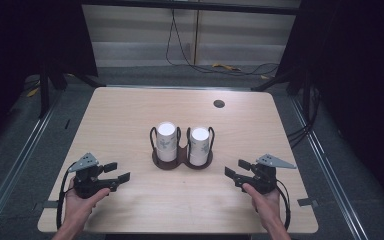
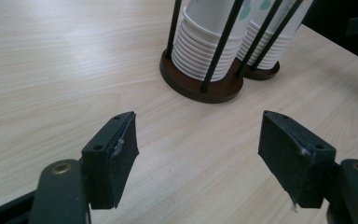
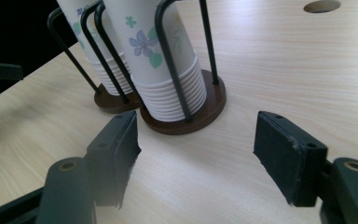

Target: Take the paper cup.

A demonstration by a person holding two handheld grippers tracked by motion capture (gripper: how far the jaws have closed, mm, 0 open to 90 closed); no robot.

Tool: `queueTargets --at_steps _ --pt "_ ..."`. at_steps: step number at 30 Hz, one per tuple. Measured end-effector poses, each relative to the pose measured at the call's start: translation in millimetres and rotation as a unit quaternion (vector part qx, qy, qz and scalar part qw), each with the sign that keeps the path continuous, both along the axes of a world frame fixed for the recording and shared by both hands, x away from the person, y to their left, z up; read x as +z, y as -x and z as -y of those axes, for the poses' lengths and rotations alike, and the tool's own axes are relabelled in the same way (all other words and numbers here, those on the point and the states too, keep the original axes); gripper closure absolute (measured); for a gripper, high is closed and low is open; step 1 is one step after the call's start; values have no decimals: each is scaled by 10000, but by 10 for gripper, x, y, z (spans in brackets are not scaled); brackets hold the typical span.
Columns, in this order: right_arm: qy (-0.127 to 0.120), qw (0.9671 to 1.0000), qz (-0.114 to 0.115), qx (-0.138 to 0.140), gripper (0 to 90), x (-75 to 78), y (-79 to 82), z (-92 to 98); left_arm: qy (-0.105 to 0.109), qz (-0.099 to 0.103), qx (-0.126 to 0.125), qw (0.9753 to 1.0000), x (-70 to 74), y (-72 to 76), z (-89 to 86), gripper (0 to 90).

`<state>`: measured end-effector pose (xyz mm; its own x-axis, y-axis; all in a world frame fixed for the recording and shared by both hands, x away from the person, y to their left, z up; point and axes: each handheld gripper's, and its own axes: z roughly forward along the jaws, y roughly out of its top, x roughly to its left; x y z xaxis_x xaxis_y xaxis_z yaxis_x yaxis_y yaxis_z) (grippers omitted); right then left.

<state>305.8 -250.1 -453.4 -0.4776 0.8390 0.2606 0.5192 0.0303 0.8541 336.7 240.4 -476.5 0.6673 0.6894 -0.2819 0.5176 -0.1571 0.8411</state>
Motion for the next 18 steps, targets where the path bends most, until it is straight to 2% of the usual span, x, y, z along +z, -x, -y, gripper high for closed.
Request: queueTargets --at_steps 5,8,18 --pt "-74 9999 74 -1 314 23 1 15 41 -54 -80 9999 -2 -13 21 280" --pt "41 9998 88 174 311 57 7 -44 76 -92 -97 9999 1 -22 23 278" --pt "146 9990 199 383 311 138 41 -174 -20 -86 -210 9997 5 -36 73 274"
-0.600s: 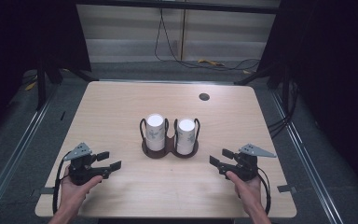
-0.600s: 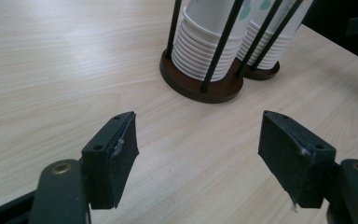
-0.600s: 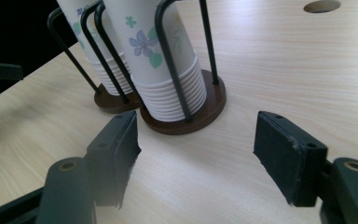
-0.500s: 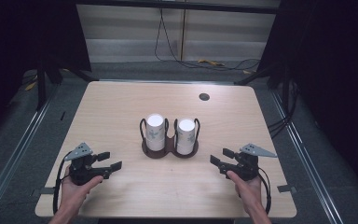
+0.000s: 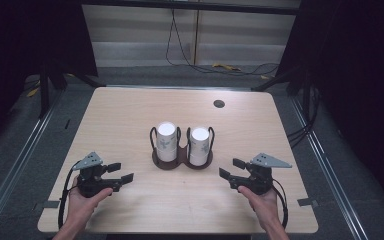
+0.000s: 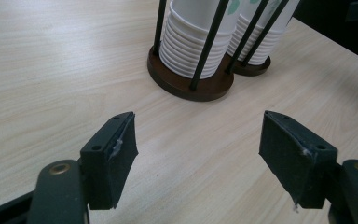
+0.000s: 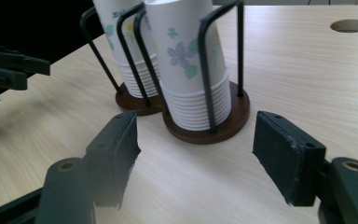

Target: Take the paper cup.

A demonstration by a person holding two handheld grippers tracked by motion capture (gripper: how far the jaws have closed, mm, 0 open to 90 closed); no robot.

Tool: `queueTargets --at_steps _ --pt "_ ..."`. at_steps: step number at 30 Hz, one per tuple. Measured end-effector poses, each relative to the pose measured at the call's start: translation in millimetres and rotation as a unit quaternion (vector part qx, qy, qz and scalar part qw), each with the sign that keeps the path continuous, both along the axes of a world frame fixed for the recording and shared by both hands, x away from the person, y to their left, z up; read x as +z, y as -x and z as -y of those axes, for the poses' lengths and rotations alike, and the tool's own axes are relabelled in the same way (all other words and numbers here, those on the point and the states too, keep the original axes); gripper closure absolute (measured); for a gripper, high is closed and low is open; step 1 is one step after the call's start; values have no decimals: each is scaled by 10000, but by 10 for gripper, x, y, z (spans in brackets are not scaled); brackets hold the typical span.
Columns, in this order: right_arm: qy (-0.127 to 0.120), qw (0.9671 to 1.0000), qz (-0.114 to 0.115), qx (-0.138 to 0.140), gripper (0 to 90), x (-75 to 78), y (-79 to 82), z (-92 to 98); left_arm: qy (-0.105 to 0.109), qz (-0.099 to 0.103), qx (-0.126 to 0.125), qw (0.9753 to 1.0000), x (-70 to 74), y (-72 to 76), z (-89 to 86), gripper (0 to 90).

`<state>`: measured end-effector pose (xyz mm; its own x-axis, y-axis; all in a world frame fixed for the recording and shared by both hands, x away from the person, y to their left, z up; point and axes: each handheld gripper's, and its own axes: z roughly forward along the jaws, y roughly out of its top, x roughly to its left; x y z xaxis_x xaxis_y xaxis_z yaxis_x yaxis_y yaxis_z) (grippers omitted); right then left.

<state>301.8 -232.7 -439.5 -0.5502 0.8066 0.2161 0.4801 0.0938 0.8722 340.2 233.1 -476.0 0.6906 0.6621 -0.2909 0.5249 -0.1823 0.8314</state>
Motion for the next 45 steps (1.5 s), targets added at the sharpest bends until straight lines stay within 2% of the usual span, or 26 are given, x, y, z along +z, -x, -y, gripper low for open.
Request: queueTargets --at_steps 4,14,16,19,26,35,40,45 --pt "98 9999 13 108 309 57 -12 -86 -35 58 40 10000 12 -7 -3 274" --pt "89 9994 37 337 325 134 -115 -175 -116 75 32 9999 11 10 2 279" --pt "112 9986 128 509 337 198 -152 -254 -117 86 29 9999 13 25 -9 277" --pt "117 9979 239 591 342 238 -178 -306 -128 103 36 9999 17 40 -17 277" --pt "31 9964 337 781 377 320 -259 -430 -141 118 -10 9998 19 56 -24 274" --pt "-26 9924 457 1145 363 461 -428 -657 -171 91 -98 9998 13 49 -5 273" --pt "106 9899 507 1323 362 553 -548 -806 -128 63 -125 9998 14 50 11 273" --pt "109 9875 415 1520 369 666 -669 -919 -73 95 -115 9999 23 62 1 273"
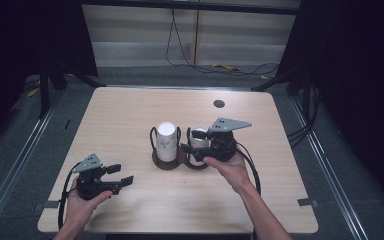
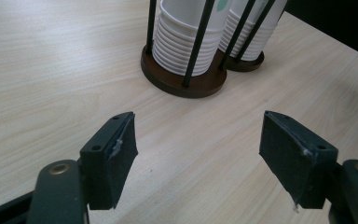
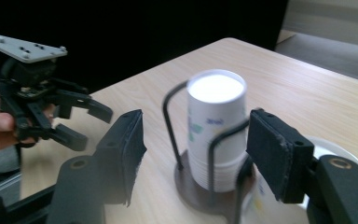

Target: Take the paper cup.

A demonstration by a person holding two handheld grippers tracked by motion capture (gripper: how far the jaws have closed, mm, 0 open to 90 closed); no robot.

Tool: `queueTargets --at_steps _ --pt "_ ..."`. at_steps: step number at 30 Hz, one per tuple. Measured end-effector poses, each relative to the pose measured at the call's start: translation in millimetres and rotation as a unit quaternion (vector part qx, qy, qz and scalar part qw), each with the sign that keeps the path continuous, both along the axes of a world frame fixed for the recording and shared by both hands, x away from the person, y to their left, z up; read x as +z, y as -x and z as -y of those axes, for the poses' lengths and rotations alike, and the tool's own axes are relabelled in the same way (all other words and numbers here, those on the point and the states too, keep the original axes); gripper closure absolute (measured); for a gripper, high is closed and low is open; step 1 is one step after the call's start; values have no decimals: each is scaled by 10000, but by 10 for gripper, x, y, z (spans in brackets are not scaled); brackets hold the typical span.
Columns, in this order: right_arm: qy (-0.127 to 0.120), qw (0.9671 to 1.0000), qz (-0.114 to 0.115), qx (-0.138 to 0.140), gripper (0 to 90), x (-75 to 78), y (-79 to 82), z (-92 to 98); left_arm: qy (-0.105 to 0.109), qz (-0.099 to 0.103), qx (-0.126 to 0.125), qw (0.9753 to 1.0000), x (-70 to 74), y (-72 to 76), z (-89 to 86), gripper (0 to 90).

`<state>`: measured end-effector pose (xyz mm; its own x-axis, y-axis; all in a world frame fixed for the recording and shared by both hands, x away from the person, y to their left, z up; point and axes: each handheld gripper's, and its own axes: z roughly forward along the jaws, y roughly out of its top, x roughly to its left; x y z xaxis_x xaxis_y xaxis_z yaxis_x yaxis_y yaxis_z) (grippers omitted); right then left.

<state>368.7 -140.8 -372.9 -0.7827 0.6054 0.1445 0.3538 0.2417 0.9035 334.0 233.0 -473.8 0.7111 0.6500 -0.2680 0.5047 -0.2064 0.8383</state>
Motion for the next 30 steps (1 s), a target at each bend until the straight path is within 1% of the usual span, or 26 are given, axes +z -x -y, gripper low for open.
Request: queueTargets --at_steps 2,3,5,7,8,9,10,11,13,14,16,17,19,21,22,23,24,25,28,29,30 --pt "40 10000 0 78 366 39 -45 -61 17 -33 3 10000 -4 -6 3 273" --pt "83 9998 -32 163 356 58 -101 -125 25 -32 -7 10000 -4 -9 4 273" --pt "111 9998 -49 180 356 60 -122 -150 -8 -24 -18 10000 -1 -5 6 272" --pt "230 9994 -113 215 356 40 -221 -238 -11 -9 -29 10000 -2 1 16 272" --pt "230 9994 -113 215 356 40 -221 -238 -6 -15 -45 10000 -3 1 19 272" --pt "286 9993 -140 207 350 28 -278 -278 -9 -21 -51 10000 -5 -2 24 270" --pt "286 9993 -140 207 350 28 -278 -278 2 -32 -58 10000 -7 -4 28 270" --pt "295 9993 -133 198 345 24 -301 -290 -31 -33 -101 9999 -9 -9 27 267" --pt "330 9992 -164 152 327 13 -393 -335 -53 -40 -128 9999 -9 -8 36 264" --pt "330 9992 -164 152 327 13 -393 -335 -53 -40 -128 9999 -9 -8 36 263" --pt "371 9990 -192 142 315 2 -441 -369 1 -52 -167 9998 -7 -5 39 256" --pt "432 9987 -246 150 302 -15 -492 -399 13 -47 -154 9999 -3 -2 37 252" --pt "450 9986 -253 135 302 -20 -506 -407 22 -48 -162 9999 -2 0 35 252" --pt "542 9981 -258 109 299 -32 -556 -444 6 -47 -158 9999 -3 -1 35 252" --pt "542 9981 -258 109 299 -32 -556 -444 -3 -49 -157 9999 -4 -4 35 252" --pt "591 9977 -316 108 298 -28 -593 -471 -25 -60 -181 9998 -7 -11 38 252" --pt "591 9977 -316 108 298 -28 -593 -471 -25 -60 -181 9998 -7 -11 38 252" --pt "649 9973 -325 112 297 -15 -622 -511 -34 -54 -178 9998 -5 -10 39 252" --pt "691 9970 -324 91 297 -9 -648 -549 -10 -61 -180 9998 -4 -8 41 252" --pt "715 9968 -356 102 297 -12 -660 -561 -42 -55 -185 9998 -5 -11 38 252" --pt "813 9957 -430 99 297 -20 -679 -584 -44 -55 -190 9998 -6 -12 38 252"
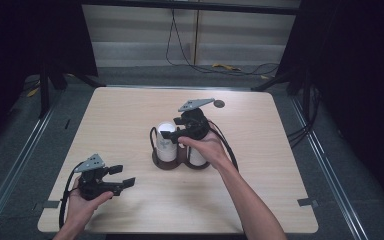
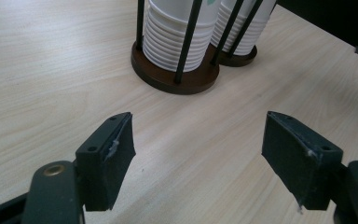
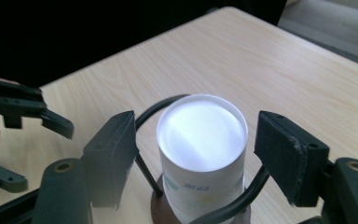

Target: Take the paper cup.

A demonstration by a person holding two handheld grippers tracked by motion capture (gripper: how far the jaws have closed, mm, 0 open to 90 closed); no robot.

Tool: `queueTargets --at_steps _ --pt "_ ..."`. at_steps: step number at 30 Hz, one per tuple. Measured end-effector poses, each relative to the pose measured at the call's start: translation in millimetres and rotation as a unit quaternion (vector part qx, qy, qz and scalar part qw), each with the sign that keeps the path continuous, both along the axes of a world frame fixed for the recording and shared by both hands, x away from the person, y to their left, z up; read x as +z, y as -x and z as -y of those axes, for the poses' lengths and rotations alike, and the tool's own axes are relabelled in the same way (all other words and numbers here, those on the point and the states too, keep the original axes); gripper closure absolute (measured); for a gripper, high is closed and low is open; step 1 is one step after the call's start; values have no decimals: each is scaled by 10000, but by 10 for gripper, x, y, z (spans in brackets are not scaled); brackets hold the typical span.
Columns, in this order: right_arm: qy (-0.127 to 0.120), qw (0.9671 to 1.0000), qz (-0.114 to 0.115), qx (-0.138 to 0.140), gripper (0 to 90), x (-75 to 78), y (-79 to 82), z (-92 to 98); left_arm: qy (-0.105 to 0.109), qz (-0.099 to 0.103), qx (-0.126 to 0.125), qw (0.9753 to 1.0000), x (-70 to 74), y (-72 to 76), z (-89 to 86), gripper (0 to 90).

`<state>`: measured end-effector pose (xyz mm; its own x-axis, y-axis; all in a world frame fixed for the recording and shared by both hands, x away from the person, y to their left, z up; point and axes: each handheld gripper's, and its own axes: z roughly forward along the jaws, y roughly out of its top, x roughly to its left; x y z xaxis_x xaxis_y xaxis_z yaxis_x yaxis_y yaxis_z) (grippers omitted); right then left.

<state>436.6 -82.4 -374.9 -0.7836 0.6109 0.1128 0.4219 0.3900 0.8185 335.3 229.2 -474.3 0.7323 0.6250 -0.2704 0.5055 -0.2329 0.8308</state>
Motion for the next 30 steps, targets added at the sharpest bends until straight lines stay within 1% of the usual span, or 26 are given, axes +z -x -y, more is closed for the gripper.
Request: queueTargets --at_steps 1,2,3,6,7,8,9,10,11,12,13,15,16,17,19,21,23,25,27,28,29,30 --pt "213 9998 -20 -26 298 -13 -28 -38 10 -5 6 10000 -1 0 4 252" --pt "213 9998 -20 -26 298 -13 -28 -38 6 -8 -3 10000 -1 -1 6 252" --pt "325 9994 -95 -23 299 -15 -60 -66 -12 -8 -12 10000 -1 1 8 252" --pt "391 9992 -63 -8 302 -2 -69 -94 -18 -6 -19 10000 1 2 9 252" --pt "385 9992 -117 30 296 2 -85 -115 4 -14 -8 10000 0 4 11 252" --pt "385 9992 -117 30 296 2 -85 -115 5 -17 -6 10000 0 3 11 252" --pt "455 9989 -118 65 292 6 -99 -137 8 -20 -4 10000 -1 2 11 252" --pt "455 9989 -118 65 292 6 -99 -137 8 -21 -6 10000 -1 2 11 252" --pt "542 9984 -143 72 284 19 -109 -166 -18 -14 5 10000 -2 3 15 252" --pt "542 9984 -143 72 284 19 -109 -166 -18 -14 5 10000 -2 3 15 252" --pt "605 9979 -193 88 281 27 -127 -197 -23 -12 1 10000 -2 5 16 252" --pt "631 9978 -180 79 280 23 -140 -203 -19 -2 -6 10000 0 6 14 252" --pt "700 9972 -232 78 274 16 -159 -211 -47 4 -15 10000 0 6 12 252" --pt "706 9971 -286 18 275 -7 -193 -210 -38 1 -19 10000 -2 7 15 252" --pt "668 9972 -324 41 275 -19 -207 -210 -39 3 -30 10000 -1 8 16 252" --pt "784 9961 -399 63 278 -29 -238 -220 -53 -1 -45 10000 -2 9 19 252" --pt "802 9959 -424 61 279 -28 -242 -226 -50 -1 -55 10000 -2 9 23 252" --pt "875 9948 -514 37 284 -29 -254 -251 -62 -2 -57 10000 -2 9 25 252" --pt "1035 9930 -564 77 285 -35 -261 -280 -68 7 -50 10000 -2 10 27 252" --pt "1035 9930 -564 77 285 -35 -261 -280 -68 7 -50 10000 -2 10 27 252" --pt "1145 9913 -648 65 284 -53 -268 -294 -79 6 -67 9999 0 10 25 252" --pt "1145 9913 -648 65 284 -53 -268 -294 -77 7 -65 9999 1 10 25 252"
